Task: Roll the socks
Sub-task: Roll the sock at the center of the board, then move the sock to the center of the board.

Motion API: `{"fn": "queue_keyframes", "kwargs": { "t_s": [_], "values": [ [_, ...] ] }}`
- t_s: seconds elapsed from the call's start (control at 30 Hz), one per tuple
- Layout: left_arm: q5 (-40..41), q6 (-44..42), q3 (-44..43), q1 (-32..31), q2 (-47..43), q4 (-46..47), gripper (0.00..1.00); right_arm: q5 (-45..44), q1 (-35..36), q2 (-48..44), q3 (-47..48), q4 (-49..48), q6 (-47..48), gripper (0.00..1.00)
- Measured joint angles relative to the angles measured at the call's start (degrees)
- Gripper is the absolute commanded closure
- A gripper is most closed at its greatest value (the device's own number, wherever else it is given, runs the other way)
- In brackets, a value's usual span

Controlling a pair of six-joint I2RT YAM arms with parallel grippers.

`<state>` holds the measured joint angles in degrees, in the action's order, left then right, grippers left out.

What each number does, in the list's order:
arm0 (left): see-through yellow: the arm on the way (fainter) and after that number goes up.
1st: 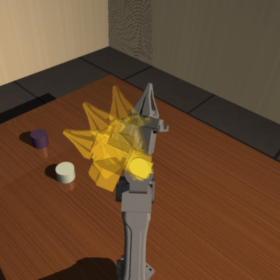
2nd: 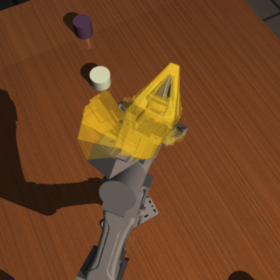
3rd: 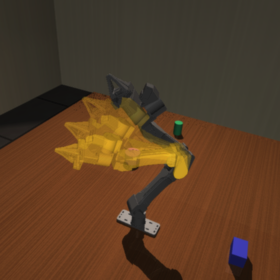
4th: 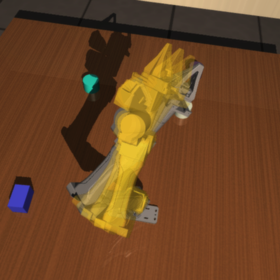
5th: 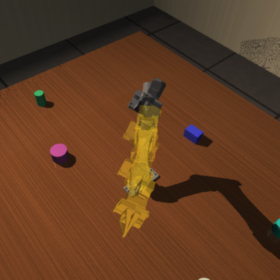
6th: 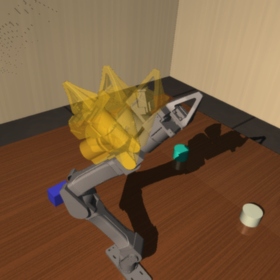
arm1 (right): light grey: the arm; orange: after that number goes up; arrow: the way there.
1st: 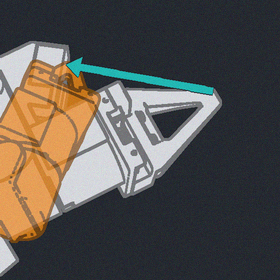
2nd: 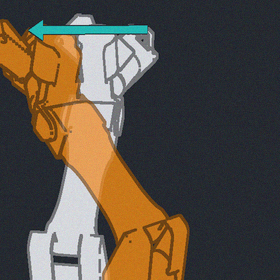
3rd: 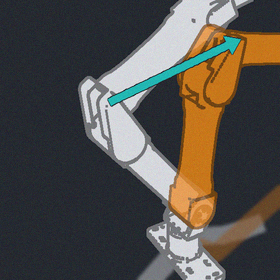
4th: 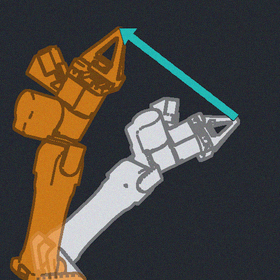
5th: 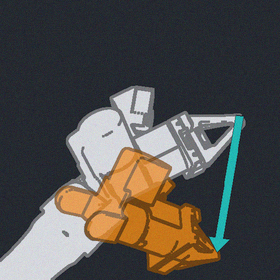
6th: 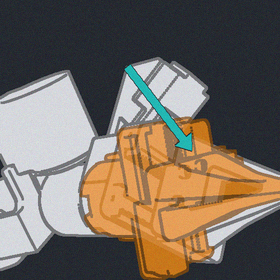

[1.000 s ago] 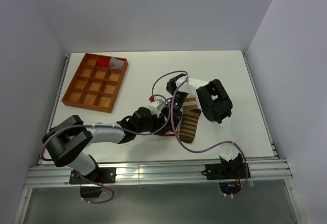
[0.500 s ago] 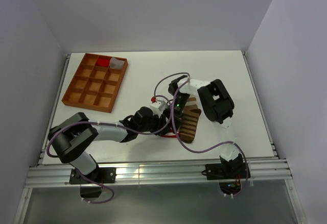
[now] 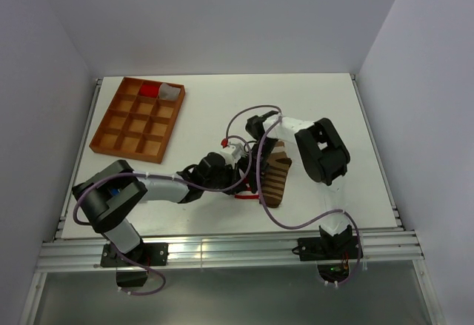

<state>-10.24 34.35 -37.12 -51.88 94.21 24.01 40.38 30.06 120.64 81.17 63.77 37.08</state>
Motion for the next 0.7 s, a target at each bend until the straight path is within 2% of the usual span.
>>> {"fn": "queue_keyframes", "kwargs": {
  "t_s": [0.33,0.7],
  "values": [
    [1.1,6.0,-1.8,0.0,2.0,-1.3,1.00,-3.0,-0.9,-7.0,-5.6,-7.8,-2.2,0.44],
    [1.9,10.9,-3.9,0.0,3.3,-4.0,1.00,-4.0,-10.4,-11.3,-7.0,-13.5,-3.0,0.44]
  ]
}}
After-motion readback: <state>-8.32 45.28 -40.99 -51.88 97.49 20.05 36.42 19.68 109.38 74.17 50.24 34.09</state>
